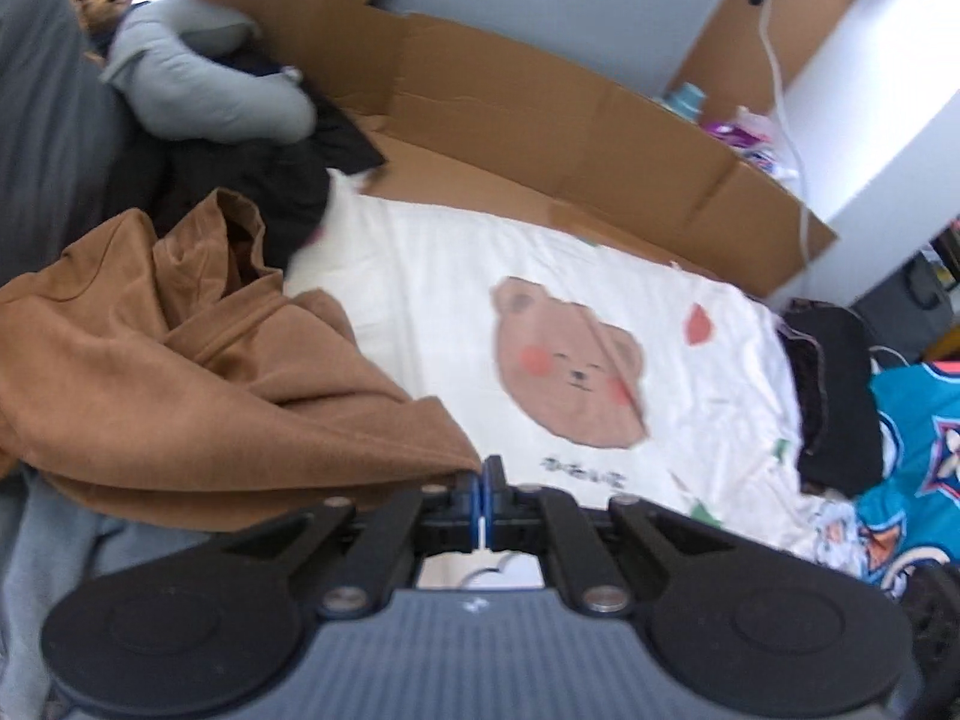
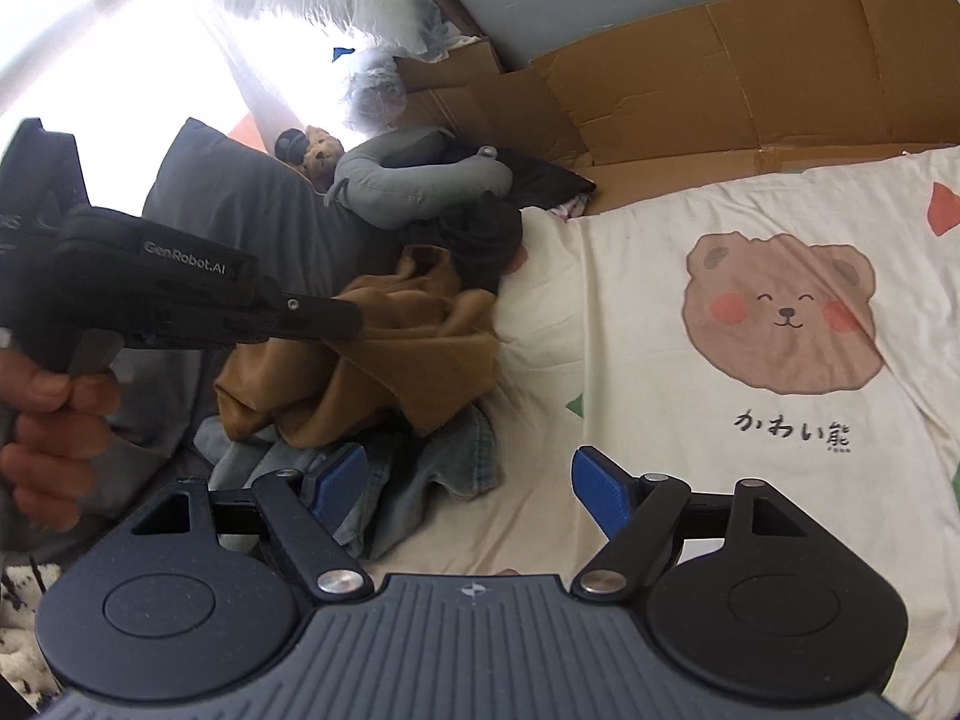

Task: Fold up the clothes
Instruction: 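Grasp the brown hoodie with the left tool while the right tool grasps it too, then lift the brown hoodie off the pile with both tools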

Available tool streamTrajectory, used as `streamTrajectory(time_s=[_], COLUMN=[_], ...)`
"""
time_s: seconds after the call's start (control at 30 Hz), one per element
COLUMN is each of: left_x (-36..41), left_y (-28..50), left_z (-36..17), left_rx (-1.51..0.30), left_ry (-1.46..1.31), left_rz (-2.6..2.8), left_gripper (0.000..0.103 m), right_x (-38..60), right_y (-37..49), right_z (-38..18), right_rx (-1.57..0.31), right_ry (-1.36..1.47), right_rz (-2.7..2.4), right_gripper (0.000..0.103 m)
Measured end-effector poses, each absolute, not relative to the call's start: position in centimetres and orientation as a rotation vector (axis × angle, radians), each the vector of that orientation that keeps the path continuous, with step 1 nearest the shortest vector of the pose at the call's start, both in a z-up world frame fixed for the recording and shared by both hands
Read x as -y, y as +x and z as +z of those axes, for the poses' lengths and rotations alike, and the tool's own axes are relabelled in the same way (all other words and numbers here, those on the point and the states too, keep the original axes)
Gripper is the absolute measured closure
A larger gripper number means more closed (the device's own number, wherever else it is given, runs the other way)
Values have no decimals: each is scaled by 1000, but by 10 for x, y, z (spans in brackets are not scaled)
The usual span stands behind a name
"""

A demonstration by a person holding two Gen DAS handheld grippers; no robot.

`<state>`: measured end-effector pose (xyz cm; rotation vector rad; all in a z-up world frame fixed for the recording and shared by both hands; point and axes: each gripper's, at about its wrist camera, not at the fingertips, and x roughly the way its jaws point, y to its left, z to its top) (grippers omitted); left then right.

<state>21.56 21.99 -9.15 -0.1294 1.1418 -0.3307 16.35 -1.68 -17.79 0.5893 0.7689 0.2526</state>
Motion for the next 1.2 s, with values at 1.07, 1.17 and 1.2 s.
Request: streamTrajectory(time_s=[1.07,1.17,1.2], left_x=[-218,-235,-240], left_y=[236,242,244], left_z=[-121,-136,-142], left_rx=[-1096,-1122,-1134], left_ry=[-5,19,25], left_rz=[-112,-47,-29], left_gripper=[52,44,44], right_x=[90,94,96], right_y=[149,143,140], right_z=[-282,-292,-294], right_rx=[-984,-1025,-1039], right_ry=[639,642,642], right_rz=[-85,-136,-162], right_gripper=[99,97,94])
